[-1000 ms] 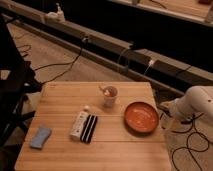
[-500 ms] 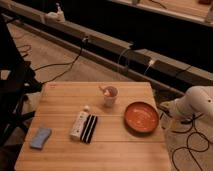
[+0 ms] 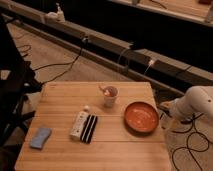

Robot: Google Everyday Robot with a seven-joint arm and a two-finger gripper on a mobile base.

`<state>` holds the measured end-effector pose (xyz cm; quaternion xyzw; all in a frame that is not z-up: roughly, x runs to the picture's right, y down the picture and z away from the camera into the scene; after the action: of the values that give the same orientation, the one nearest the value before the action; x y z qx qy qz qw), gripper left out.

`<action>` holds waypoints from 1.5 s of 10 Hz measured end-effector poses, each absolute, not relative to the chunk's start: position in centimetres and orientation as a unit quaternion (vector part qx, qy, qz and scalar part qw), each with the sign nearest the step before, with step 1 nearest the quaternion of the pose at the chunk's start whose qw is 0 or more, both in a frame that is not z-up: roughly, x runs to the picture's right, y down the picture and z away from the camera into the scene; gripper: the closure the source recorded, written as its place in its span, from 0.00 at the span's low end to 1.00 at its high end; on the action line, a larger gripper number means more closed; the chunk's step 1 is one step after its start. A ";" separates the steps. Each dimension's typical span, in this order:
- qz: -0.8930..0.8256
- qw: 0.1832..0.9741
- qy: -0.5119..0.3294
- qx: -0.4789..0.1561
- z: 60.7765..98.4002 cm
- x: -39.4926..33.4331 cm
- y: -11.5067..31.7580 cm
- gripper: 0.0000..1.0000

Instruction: Pick up the ceramic bowl

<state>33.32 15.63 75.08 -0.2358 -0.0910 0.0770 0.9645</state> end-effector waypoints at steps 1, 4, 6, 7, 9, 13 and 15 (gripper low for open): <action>0.077 0.964 -0.091 -0.236 75.1 33.3 15.6 0.20; 0.077 0.964 -0.091 -0.236 75.1 33.3 15.6 0.20; 0.077 0.964 -0.091 -0.236 75.1 33.3 15.6 0.20; 0.076 0.964 -0.091 -0.236 75.1 33.3 15.6 0.20; 0.060 0.964 -0.100 -0.240 75.2 32.8 16.1 0.20; -0.074 0.957 -0.129 -0.250 76.2 29.2 20.1 0.20; -0.102 0.950 -0.140 -0.260 77.2 27.5 21.8 0.20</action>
<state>27.49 21.81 77.19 -0.2595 -0.1401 -0.1020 0.9501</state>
